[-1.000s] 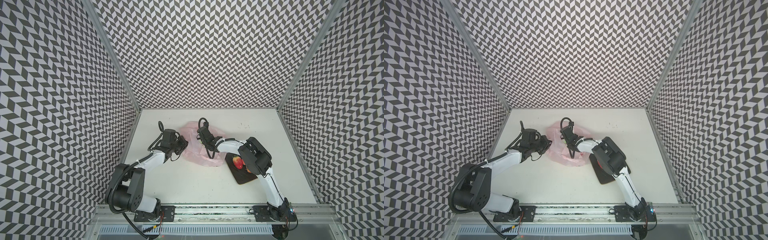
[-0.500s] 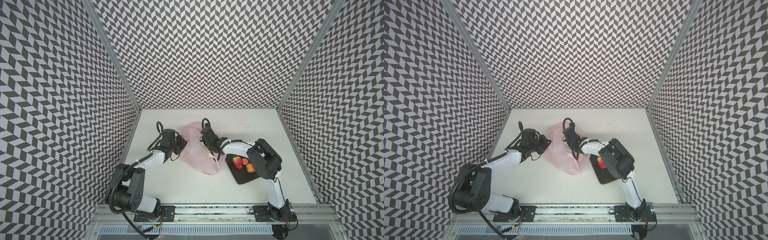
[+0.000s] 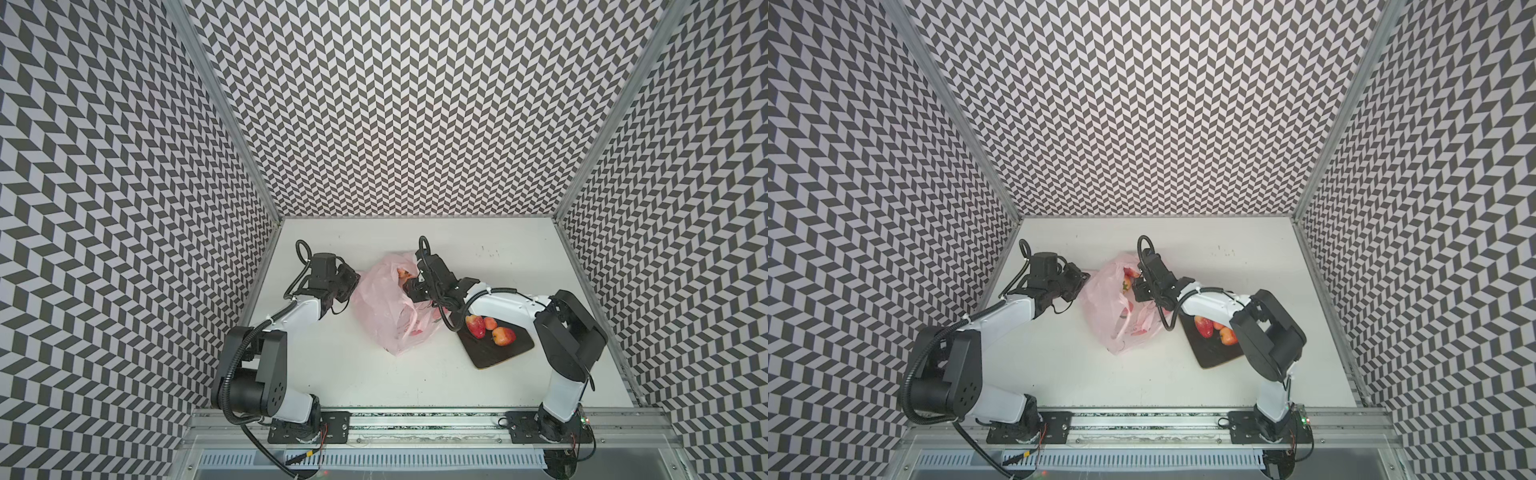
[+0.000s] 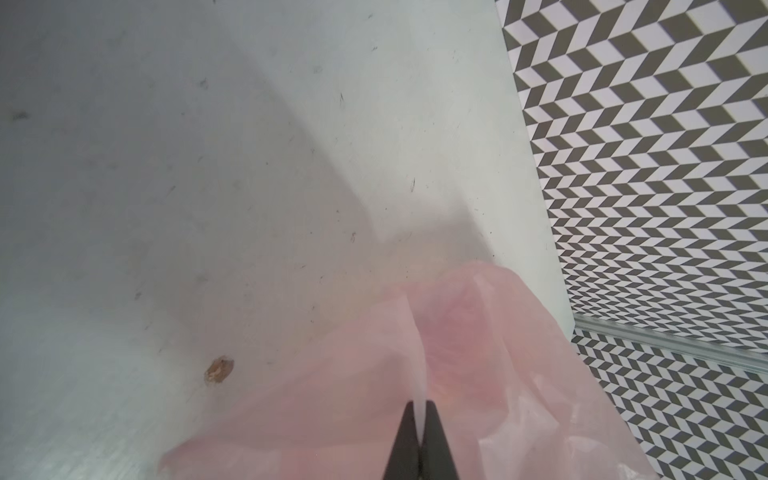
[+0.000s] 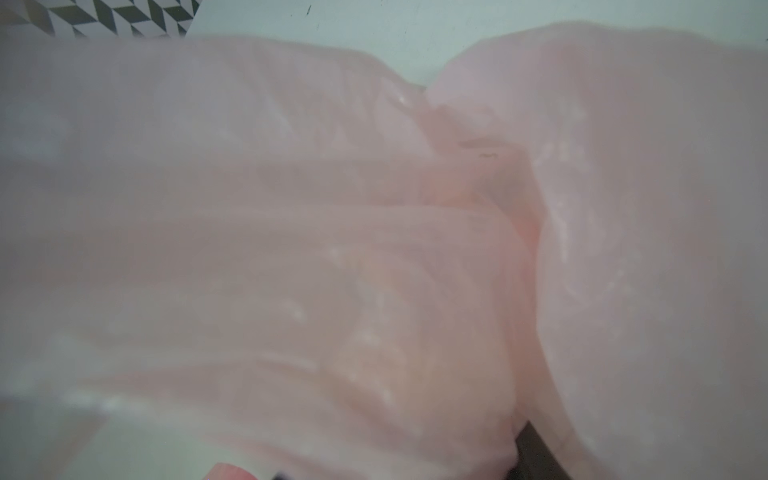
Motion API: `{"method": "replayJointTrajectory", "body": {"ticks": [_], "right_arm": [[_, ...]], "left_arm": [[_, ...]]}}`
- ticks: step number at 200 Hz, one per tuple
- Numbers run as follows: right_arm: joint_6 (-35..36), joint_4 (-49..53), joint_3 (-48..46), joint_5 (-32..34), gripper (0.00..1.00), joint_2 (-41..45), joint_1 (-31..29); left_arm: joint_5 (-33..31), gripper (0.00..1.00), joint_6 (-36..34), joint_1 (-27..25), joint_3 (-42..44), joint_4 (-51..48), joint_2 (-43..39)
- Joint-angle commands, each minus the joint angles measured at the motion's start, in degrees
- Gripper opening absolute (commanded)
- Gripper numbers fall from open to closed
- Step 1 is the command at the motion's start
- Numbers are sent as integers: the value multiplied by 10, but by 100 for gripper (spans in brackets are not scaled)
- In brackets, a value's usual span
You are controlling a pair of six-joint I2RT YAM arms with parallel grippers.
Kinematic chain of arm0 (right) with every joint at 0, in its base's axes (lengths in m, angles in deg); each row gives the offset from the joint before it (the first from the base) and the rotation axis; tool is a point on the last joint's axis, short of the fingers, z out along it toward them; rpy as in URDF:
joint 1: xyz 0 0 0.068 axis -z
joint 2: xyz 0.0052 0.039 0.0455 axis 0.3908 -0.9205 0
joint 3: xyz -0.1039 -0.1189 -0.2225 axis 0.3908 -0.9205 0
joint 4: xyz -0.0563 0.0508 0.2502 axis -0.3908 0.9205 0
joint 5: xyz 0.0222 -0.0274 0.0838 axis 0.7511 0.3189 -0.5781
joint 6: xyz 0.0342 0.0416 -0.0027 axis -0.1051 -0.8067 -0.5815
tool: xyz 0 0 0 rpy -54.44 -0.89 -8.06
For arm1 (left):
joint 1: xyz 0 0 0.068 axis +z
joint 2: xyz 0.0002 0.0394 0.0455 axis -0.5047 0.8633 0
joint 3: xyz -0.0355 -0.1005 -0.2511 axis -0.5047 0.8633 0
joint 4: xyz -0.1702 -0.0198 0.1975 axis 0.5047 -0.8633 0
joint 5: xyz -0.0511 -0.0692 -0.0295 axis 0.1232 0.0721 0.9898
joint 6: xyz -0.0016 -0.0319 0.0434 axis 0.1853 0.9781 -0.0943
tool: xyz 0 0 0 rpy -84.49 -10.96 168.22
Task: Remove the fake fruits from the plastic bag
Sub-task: 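Push the right gripper down into the pink bag toward remaining fruits, then close the right gripper on a yellow-red fake apple and lift it out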
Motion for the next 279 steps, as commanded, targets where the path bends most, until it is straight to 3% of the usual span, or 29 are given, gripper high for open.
{"method": "replayJointTrajectory", "body": {"ticks": [1,21,44,120,181,241,279], "right_arm": [[29,-7,-14,-94,41,26,6],[49,-26,-28,-158,42,30,7],[73,-35,-36,-180,42,15,6],[154,-135,-87,-97,45,-11,-3],[228,-167,-70,-5,52,-55,-26],[236,-171,-54,19,69,-72,-33],[245,-166,-39,36,71,-79,-37]], "left_arm": [[-2,0,-13,3,-16,5,2],[3,0,-14,5,-16,13,5],[11,0,-19,7,-19,18,14],[16,0,-26,7,-24,21,29],[11,0,-23,7,-24,16,36],[10,0,-28,6,-27,6,39],[9,0,-30,6,-28,4,36]]}}
